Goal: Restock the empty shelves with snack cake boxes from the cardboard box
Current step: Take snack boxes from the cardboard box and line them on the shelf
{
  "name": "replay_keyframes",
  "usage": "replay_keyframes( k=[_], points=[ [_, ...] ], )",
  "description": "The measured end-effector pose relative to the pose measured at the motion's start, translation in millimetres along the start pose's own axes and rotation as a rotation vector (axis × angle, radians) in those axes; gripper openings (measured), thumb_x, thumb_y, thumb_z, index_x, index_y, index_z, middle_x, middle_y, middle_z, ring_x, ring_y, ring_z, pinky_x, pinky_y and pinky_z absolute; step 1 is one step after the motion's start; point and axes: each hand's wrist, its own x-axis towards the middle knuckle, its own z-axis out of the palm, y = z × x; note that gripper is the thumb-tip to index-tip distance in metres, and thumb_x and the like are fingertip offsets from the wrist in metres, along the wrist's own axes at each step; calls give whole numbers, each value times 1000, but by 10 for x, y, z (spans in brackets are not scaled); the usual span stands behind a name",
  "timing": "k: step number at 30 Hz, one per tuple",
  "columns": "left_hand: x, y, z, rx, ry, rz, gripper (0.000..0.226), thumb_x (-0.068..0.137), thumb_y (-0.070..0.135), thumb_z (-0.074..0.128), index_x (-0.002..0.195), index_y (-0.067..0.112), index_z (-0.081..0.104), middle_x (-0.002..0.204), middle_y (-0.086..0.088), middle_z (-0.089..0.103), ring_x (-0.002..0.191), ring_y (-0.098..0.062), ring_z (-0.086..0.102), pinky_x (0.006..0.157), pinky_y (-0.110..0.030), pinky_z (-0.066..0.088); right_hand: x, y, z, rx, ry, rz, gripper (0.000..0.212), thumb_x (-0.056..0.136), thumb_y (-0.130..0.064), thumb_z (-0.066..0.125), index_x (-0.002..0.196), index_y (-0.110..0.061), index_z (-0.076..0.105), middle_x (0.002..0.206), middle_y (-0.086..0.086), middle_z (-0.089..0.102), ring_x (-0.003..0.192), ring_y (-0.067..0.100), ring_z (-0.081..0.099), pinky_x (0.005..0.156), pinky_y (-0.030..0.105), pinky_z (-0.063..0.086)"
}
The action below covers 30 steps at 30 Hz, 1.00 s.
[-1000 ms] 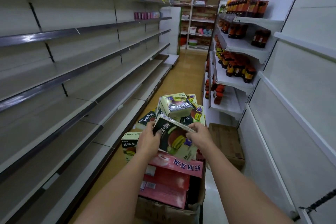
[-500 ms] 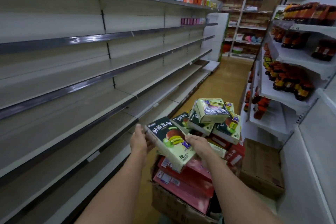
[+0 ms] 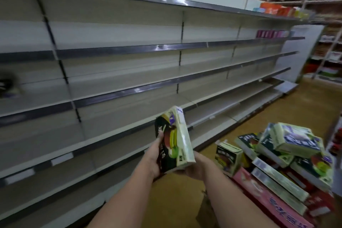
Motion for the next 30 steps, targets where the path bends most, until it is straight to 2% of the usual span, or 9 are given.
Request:
replay_keyframes(
  k=[5, 7, 10, 14, 17, 19, 21, 26, 30],
  points=[
    [-58, 388, -720, -3, 326, 116, 77, 68, 69, 62, 115, 8, 61, 102, -19, 71, 90, -36, 70, 72, -44, 57, 250, -133, 555, -1, 50, -69, 49, 99, -48, 37, 106, -7, 62, 86, 6, 68, 81, 19, 59, 73, 30, 44],
    [-139, 494, -1011, 15, 428, 236, 60, 82, 61, 58, 117, 12, 55, 110, -17, 67, 96, -36, 66, 80, -48, 55, 336, -159, 797, -82, -3, -73, 57, 97, -54, 34, 108, -6, 62, 94, 10, 69, 88, 23, 61, 78, 33, 44],
    [-294, 621, -1380, 139, 501, 340, 70, 82, 57, 60, 132, 11, 43, 131, -12, 55, 112, -32, 57, 93, -46, 49, 488, -154, 1273, -257, -50, -74, 40, 96, -40, 49, 114, -6, 62, 103, 12, 70, 92, 25, 65, 75, 31, 51],
    [-451, 774, -1820, 326, 583, 475, 35, 93, 33, 59, 120, 11, 51, 122, -9, 60, 91, -18, 58, 65, -27, 46, 787, -48, 1848, -243, -17, -98, 17, 96, -13, 54, 108, -4, 61, 93, 12, 70, 79, 24, 66, 69, 35, 55],
    [-653, 901, -2151, 305, 699, 494, 61, 87, 28, 68, 137, 12, 37, 126, -4, 50, 107, -22, 52, 87, -31, 43, 1030, 41, 2257, -52, 2, -133, 15, 95, -11, 54, 106, -3, 60, 93, 15, 68, 78, 27, 62, 68, 33, 49],
    [-775, 969, -2372, 178, 665, 402, 78, 84, 30, 72, 143, 15, 24, 132, -5, 46, 119, -27, 48, 96, -40, 40, 1134, 82, 2547, 57, 15, -133, 10, 97, -11, 52, 103, -6, 58, 89, 11, 66, 74, 21, 61, 55, 25, 50],
    [-873, 1011, -2537, 78, 537, 297, 72, 84, 24, 71, 139, 16, 25, 123, -10, 58, 109, -29, 57, 94, -45, 43, 1195, 125, 2799, 83, -29, -102, 9, 97, -11, 51, 102, -7, 57, 89, 9, 66, 74, 18, 62, 51, 22, 50],
    [-1005, 1155, -3001, 69, 584, 303, 47, 86, -9, 60, 125, 9, 42, 96, -10, 65, 80, -24, 63, 75, -38, 53, 1332, 129, 3266, -85, -86, -83, 30, 95, -13, 56, 124, -7, 48, 90, 12, 64, 72, 19, 60, 69, 34, 56],
    [-1130, 1324, -3432, 164, 655, 283, 43, 87, -10, 58, 120, 14, 47, 105, -10, 65, 89, -26, 64, 76, -37, 54, 1612, -129, 3340, -172, 68, -167, 51, 92, -8, 60, 137, -13, 35, 111, 17, 57, 65, 15, 53, 44, 21, 47]
  ],
)
